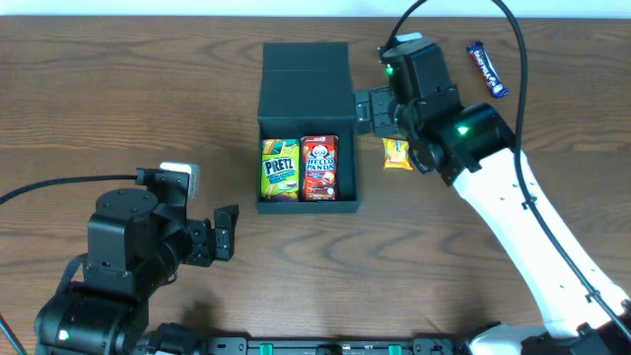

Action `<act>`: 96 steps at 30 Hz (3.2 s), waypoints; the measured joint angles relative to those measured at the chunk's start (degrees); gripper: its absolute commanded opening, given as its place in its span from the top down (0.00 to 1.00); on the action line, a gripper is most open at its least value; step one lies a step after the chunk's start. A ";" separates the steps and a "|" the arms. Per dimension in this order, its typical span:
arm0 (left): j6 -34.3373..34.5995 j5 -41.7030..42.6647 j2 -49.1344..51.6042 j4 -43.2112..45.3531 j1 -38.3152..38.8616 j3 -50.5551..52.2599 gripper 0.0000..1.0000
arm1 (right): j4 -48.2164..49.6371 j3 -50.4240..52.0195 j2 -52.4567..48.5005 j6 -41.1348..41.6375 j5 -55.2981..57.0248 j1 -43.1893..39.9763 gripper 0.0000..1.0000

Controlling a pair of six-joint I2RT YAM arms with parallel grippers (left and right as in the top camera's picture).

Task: Pack container
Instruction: 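Move the right gripper to the blue Dairy Milk bar, then grasp the Dairy Milk bar with the right gripper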

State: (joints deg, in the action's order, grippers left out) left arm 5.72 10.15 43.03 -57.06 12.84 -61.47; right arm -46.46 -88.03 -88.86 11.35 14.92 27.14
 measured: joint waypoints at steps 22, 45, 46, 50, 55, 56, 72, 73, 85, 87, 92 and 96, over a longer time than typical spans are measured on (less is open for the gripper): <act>0.00 0.00 0.00 0.00 0.00 0.00 0.05 | 18.38 -0.04 -14.16 -13.20 4.11 -22.43 0.01; 0.02 0.02 0.00 0.02 0.00 0.00 0.05 | 40.24 -0.07 -35.93 -15.78 -2.01 -33.81 0.05; 0.00 0.02 0.00 0.00 0.00 0.02 0.05 | 40.48 -0.07 -36.37 -15.80 -2.43 -34.23 0.06; 0.02 0.00 0.00 0.00 0.00 0.00 0.05 | 41.18 -0.07 -38.38 -15.80 -3.50 -35.34 0.07; 0.00 0.02 0.00 0.02 0.02 0.00 0.05 | 42.05 -0.07 -40.74 -15.80 -4.39 -35.58 0.11; 0.00 0.02 0.00 -0.02 0.00 0.00 0.05 | 42.18 -0.07 -41.24 -15.80 -4.57 -35.58 0.14; 0.02 0.00 0.00 0.00 0.00 0.00 0.05 | 42.62 -0.17 -42.77 -15.19 -5.49 -35.65 0.72; 0.00 0.02 0.00 0.00 0.00 0.00 0.05 | 42.64 -0.17 -42.77 -15.10 -5.51 -35.65 0.75; 0.00 0.02 0.00 0.00 0.00 0.02 0.05 | 42.14 -0.17 -42.36 -10.05 -6.14 -35.65 0.85; 0.00 0.00 0.00 0.00 0.02 0.00 0.05 | 41.55 -0.17 -41.68 -9.70 -7.08 -35.65 0.85; 0.00 0.00 0.00 0.00 0.00 0.00 0.05 | 38.97 -0.15 -35.17 -9.03 -10.69 -35.54 0.88; 0.00 0.02 0.00 -0.02 0.00 0.00 0.05 | 34.95 -0.17 -26.91 -8.94 -11.80 -35.06 0.94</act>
State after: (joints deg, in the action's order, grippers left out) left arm 5.72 10.17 43.03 -57.08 12.84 -61.47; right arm -11.51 -88.20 -115.77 2.42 3.11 -7.92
